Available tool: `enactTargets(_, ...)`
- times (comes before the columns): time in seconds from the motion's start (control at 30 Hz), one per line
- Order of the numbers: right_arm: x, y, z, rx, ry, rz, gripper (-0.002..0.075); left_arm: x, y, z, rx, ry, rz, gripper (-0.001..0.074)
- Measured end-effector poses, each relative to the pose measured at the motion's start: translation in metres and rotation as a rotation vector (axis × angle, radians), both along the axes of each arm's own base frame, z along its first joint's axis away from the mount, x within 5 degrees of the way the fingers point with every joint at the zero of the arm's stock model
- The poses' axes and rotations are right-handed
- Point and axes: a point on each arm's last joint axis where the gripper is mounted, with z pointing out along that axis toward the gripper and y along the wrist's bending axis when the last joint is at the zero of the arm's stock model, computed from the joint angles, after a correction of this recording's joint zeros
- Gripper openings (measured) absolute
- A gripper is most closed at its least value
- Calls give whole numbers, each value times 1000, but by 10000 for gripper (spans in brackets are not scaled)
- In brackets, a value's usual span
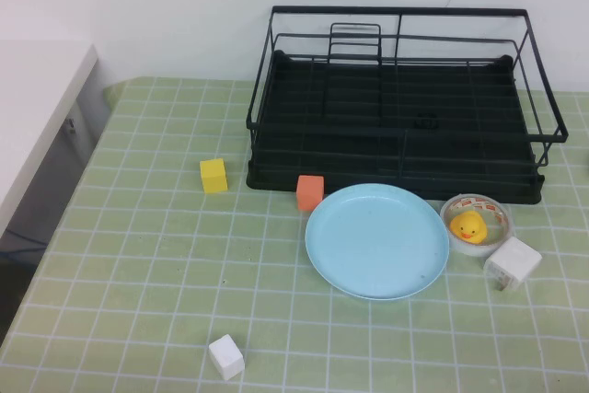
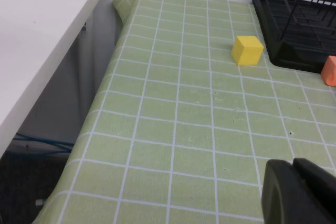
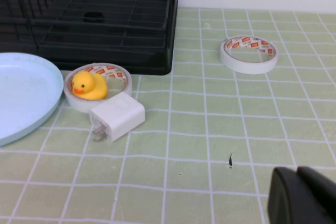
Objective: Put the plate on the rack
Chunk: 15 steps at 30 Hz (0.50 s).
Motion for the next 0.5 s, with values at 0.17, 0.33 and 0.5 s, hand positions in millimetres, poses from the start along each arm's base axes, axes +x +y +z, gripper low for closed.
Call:
enactTargets(0.17, 0, 0, 0, 0, 0, 0, -2, 0, 0, 0, 0, 0, 0, -1)
enactTargets(0.33, 0, -2, 0, -43, 4, -4, -2, 0, 0, 0, -6, 1, -1, -1)
enactTargets(0.5, 0, -3, 1, -67, -3, -6, -2, 0, -1, 0, -26, 3, -2, -1)
